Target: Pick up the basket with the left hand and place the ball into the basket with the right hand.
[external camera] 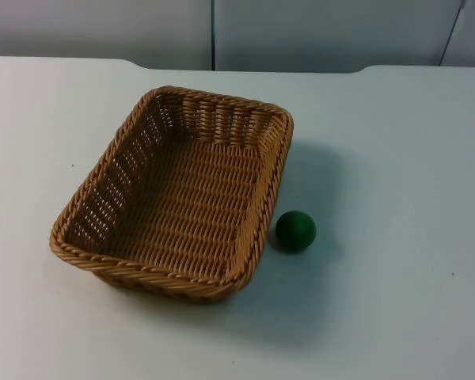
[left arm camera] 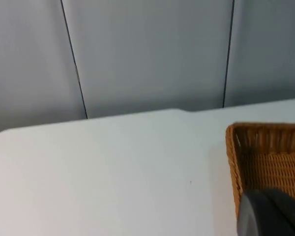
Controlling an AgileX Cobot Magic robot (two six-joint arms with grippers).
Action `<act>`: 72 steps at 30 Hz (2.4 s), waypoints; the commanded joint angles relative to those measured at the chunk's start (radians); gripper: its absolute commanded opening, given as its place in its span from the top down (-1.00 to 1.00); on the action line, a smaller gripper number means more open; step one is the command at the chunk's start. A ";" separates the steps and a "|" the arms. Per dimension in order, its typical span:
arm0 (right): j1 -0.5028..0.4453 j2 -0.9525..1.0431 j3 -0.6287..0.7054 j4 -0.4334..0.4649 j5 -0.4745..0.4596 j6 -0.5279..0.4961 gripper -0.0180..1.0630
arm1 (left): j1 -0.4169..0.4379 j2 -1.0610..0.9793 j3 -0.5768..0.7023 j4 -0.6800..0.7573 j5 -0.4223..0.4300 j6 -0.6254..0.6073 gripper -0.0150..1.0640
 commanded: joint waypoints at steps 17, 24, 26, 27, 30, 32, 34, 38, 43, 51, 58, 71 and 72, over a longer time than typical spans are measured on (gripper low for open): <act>-0.007 -0.004 0.005 0.001 -0.011 0.000 0.97 | 0.003 0.846 0.002 -0.542 0.019 0.414 0.98; -0.007 -0.004 0.005 0.001 -0.011 0.000 0.97 | 0.003 1.167 0.002 -0.857 0.010 0.698 0.98; -0.007 -0.004 0.005 0.001 -0.011 0.000 0.97 | -0.028 1.245 0.002 -0.862 -0.063 0.725 0.98; -0.007 -0.004 0.005 0.001 -0.011 0.000 0.97 | -0.054 1.281 -0.001 -0.848 -0.125 0.725 0.98; -0.007 -0.004 0.005 0.001 -0.011 0.000 0.97 | -0.136 1.349 -0.010 -0.813 -0.241 0.722 0.98; -0.007 -0.004 0.005 0.001 -0.011 0.000 0.97 | -0.214 1.414 -0.036 -0.782 -0.351 0.687 0.98; -0.007 -0.004 0.005 0.001 -0.011 0.000 0.97 | -0.252 1.448 -0.053 -0.758 -0.390 0.670 0.98; -0.007 -0.004 0.005 0.001 -0.011 0.000 0.97 | -0.327 1.553 -0.140 -0.678 -0.474 0.666 0.98; -0.007 -0.004 0.005 0.001 -0.011 0.000 0.97 | -0.331 1.656 -0.243 -0.596 -0.507 0.666 0.78; -0.007 -0.004 0.005 0.001 -0.011 0.000 0.97 | -0.331 1.770 -0.355 -0.576 -0.597 0.618 -0.20; -0.007 -0.004 0.005 0.001 -0.011 0.000 0.97 | -0.331 1.780 -0.365 -0.518 -0.756 0.620 -0.20; -0.007 -0.004 0.005 0.001 -0.011 0.000 0.97 | -0.295 1.952 -0.365 -0.505 -0.820 0.616 -0.12; -0.007 -0.004 0.005 0.001 -0.011 0.000 0.97 | -0.295 1.968 -0.365 -0.505 -0.831 0.618 -0.12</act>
